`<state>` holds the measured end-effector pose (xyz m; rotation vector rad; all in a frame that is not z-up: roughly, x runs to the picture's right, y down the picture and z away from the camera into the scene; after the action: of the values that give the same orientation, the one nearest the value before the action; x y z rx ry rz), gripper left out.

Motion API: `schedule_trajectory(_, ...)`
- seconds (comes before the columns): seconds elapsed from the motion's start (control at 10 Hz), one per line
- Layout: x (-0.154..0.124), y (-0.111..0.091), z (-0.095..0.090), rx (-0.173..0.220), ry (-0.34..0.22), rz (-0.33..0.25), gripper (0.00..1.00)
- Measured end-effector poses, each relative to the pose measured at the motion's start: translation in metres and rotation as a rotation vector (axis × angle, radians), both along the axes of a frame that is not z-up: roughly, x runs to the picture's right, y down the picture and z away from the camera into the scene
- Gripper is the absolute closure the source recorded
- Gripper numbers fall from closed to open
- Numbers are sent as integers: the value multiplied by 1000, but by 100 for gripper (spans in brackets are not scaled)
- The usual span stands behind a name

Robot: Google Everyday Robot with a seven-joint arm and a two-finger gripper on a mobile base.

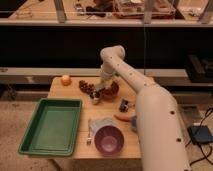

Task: Wipe red bowl with eraser

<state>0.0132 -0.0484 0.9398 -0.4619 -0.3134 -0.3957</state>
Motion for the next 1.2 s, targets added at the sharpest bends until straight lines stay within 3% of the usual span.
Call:
schedule_trajectory(0.5, 63, 16, -7, -16, 64, 48, 100)
schedule_trajectory(0.8, 85, -8, -4, -2, 94, 123, 100)
schedule_trajectory(1.0, 66, -24, -6, 9, 74, 116, 100)
schedule_trajectory(1.2, 46, -26, -1, 9, 65, 95, 100)
